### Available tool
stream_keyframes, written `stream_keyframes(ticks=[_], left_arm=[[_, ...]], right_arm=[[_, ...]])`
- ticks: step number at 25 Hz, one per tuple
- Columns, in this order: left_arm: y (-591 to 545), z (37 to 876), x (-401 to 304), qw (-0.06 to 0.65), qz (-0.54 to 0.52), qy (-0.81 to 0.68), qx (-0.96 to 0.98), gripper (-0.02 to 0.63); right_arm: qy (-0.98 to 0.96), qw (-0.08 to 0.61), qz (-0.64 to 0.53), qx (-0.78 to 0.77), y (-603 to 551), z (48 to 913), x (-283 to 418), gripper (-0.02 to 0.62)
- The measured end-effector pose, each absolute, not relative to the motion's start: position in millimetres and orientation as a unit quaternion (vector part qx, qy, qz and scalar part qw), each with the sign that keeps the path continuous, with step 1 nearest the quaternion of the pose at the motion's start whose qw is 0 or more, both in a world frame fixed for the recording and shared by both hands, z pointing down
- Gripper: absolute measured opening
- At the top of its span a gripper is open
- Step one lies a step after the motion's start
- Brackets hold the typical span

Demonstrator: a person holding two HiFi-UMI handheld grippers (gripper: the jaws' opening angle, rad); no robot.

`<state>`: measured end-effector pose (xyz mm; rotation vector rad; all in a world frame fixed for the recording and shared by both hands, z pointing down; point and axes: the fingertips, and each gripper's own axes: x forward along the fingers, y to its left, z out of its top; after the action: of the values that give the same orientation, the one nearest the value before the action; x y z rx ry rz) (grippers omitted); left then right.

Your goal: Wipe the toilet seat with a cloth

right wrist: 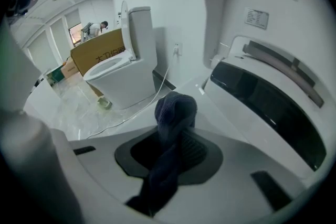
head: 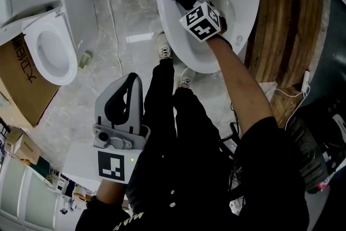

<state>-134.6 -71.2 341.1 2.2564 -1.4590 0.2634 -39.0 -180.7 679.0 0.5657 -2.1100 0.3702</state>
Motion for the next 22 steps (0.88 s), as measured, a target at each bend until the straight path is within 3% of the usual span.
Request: stream_keyframes(ticks=[11,22], left_arm=[[-71,339,-129,0.213,0.103,-0.53,0.814,0.009],[-79,337,-125,0.214,0.102,-0.524,0.818,0.009]], right_arm=[[-0.817,0.383,0.231,0.364,-213,675,-13,0.086],[-0.785,0.364,0.258,0.429,-228,675,29,0.086]])
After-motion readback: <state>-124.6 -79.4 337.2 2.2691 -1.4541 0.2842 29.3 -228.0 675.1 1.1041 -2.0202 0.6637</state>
